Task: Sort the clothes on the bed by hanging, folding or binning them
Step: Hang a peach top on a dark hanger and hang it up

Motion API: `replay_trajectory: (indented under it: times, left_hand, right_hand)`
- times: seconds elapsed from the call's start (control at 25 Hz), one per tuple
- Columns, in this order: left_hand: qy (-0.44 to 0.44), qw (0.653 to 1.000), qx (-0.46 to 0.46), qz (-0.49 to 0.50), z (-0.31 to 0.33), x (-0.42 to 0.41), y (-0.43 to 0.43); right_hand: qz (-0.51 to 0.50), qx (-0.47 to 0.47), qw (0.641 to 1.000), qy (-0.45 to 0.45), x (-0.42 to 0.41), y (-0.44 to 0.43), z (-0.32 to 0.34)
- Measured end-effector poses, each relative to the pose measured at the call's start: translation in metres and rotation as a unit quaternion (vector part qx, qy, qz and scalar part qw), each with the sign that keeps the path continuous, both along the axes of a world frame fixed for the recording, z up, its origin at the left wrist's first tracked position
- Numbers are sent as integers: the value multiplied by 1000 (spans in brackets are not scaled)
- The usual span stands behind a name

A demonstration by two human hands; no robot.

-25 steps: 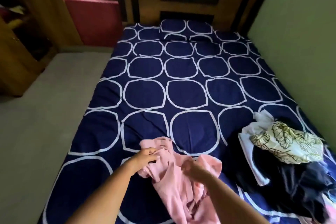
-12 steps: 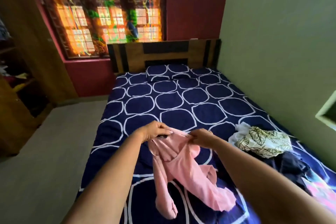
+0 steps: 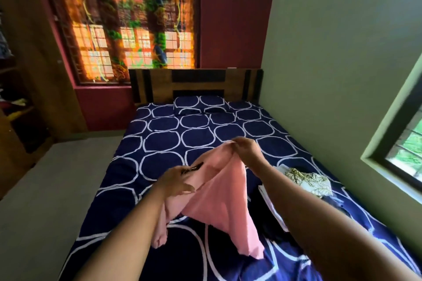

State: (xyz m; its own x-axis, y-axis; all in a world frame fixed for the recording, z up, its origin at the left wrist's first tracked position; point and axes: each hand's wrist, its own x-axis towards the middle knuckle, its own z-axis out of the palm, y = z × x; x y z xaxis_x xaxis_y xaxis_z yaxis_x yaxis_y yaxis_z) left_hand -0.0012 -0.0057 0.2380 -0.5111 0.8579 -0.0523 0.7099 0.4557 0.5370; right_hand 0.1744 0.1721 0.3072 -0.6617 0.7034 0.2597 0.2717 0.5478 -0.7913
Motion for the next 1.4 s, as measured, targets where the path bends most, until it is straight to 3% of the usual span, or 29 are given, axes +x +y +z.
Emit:
replay_trajectory:
  times: [0.12,0.2,0.36,0.44,0.52,0.72,0.96,1.12,1.32,1.4]
  left_hand:
    - [75,993,21,83,-24,44,-10]
    - [69,983,31,168,-30,70,-21]
    - [-71,965,80,239,-38,129,-48]
    - [-188,939,159,241,-43,155,-63]
    - [-254,915,198,244,-34,181,-84]
    - [-229,934,151,227,-22,207,-161]
    - [-33,971,38,232,16,193,-263]
    - [82,938,126,312,27,189,-311]
    - [48,877,223,424,29,187,-384]
    - [61,865,232,440,32,186,-425]
  right_hand:
    - [-11,103,995,7,48,-6,12]
    - [-31,113,992,52,80,-10,24]
    - [-53,138,988,44,144,-11,33]
    - [-41,139,989,33,166,-14,29]
    - [-47,131,990,35,180,-22,24]
    - [-80,99,992,4,202,-44,11]
    - [11,68,997,-32,196,-76,9]
    - [61,16,997,-48,176,-111,11]
    - [141,-9,984,-105,149,-169,13]
    - [186,-84,966,-161,136,-196,5]
